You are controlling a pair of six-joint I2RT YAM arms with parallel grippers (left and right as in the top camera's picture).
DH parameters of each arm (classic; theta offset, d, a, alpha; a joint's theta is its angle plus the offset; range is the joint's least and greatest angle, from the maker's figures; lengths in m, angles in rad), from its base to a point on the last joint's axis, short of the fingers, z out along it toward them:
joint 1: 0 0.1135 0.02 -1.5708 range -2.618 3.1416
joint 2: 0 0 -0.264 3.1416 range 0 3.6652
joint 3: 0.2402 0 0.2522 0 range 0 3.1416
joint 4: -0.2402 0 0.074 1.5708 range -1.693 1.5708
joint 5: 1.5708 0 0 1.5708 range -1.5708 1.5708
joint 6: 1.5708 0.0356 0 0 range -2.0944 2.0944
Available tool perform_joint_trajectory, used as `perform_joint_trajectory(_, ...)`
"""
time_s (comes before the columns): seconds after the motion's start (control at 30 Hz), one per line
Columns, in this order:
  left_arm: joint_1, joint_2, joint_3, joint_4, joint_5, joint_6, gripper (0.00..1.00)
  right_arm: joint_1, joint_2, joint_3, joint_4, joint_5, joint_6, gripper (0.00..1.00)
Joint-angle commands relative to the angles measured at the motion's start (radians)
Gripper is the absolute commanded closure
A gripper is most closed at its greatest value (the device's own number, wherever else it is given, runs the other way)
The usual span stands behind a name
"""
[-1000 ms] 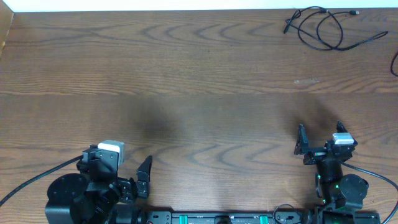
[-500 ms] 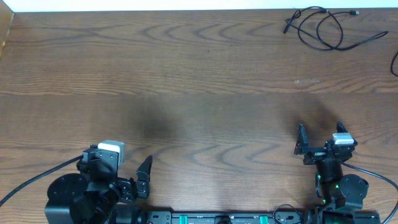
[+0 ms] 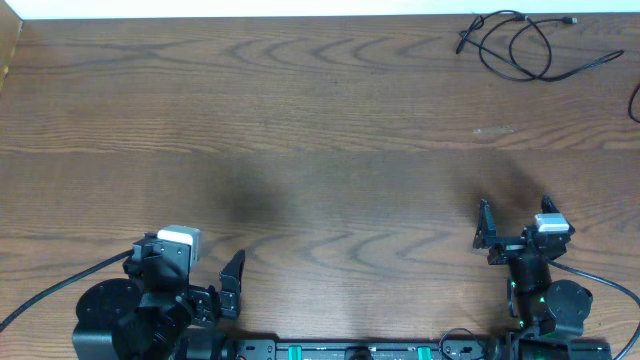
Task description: Untangle cables
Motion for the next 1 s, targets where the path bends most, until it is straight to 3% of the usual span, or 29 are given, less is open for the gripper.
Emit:
perform_joint_trajectory(0.0,0.013,-0.014,0.002,0.000,0.001,0.018,0.00,-0.005,-0.007,-0.002,-0.006,0.015,-0.014,0.01)
perform_joint_trajectory(0.67,0.134,-0.298,-0.162,0.017,0.002,0.017,0.00,-0.005,-0.007,-0.002,-0.006,0.015,-0.015,0.01)
perform_joint_trajectory(0.97,0.130,-0.435,-0.331,0.190,0.002,0.017,0.00,-0.005,-0.007,-0.002,-0.006,0.015,-0.015,0.01)
